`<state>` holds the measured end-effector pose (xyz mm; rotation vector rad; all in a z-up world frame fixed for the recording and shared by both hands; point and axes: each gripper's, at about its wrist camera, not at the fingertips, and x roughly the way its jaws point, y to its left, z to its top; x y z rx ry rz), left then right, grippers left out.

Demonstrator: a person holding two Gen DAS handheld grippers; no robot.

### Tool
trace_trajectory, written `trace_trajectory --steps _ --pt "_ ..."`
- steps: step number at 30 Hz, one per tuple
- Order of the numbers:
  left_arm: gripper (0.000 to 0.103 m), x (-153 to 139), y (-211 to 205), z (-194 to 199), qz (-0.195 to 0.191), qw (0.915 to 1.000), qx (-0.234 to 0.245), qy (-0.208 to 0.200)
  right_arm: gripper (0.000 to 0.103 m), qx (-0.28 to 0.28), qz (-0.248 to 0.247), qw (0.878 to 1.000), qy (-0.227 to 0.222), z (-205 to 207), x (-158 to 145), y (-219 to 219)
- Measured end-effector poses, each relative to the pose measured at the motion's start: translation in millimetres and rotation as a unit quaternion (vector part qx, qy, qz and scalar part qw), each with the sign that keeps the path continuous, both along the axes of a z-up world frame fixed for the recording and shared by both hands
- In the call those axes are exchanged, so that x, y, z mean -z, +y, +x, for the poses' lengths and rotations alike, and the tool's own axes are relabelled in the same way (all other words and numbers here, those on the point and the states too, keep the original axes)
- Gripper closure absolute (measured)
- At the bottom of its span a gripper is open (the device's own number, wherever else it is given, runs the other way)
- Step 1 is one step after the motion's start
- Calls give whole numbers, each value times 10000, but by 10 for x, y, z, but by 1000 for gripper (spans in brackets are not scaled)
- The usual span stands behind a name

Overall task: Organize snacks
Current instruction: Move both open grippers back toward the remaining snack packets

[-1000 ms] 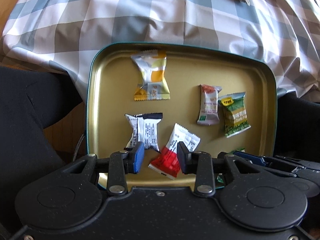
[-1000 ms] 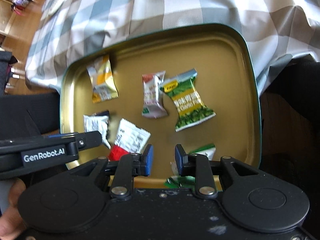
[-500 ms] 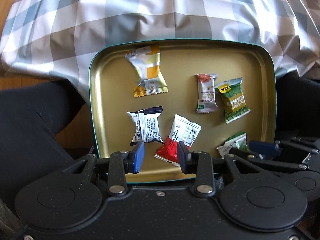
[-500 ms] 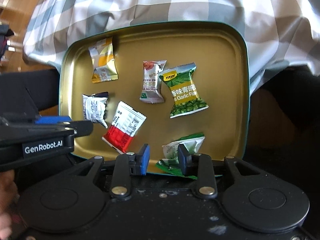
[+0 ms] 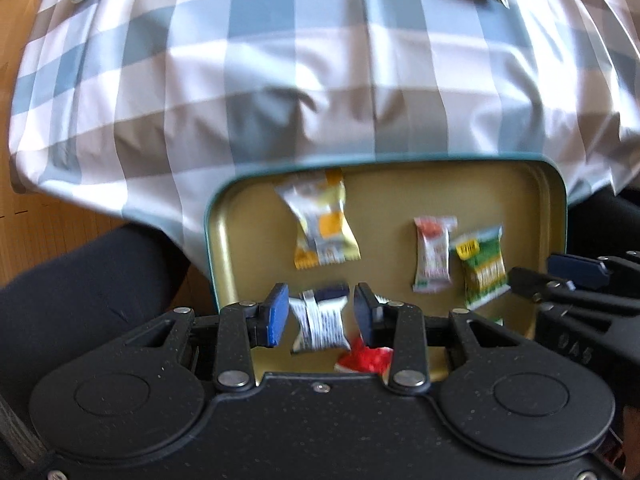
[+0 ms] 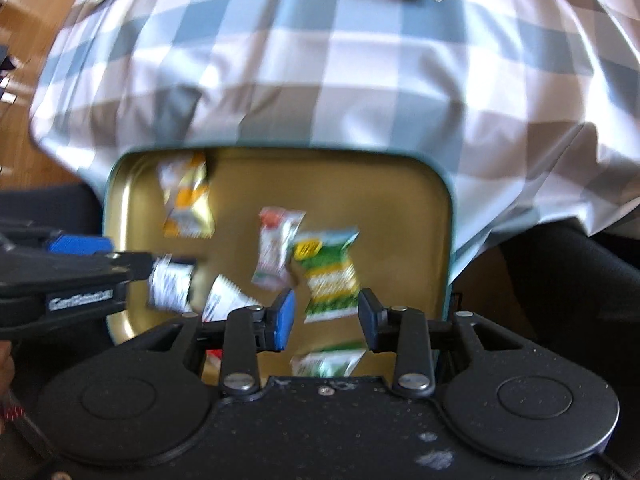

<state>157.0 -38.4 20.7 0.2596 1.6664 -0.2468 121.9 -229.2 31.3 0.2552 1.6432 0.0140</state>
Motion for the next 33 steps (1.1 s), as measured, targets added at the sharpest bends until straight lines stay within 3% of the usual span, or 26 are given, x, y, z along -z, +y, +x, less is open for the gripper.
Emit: trace_trajectory --steps 12,21,33 --pt "58 3 -30 686 -222 9977 -548 -338 65 825 -199 9963 142 611 280 -481" --pt "58 115 -79 1210 -168 9901 -831 -1121 65 1453 -300 9889 124 1138 464 -843" --pt "58 319 -13 1649 -152 9862 -1052 -1266 63 2271 -201 9736 -117 1792 575 -1100"
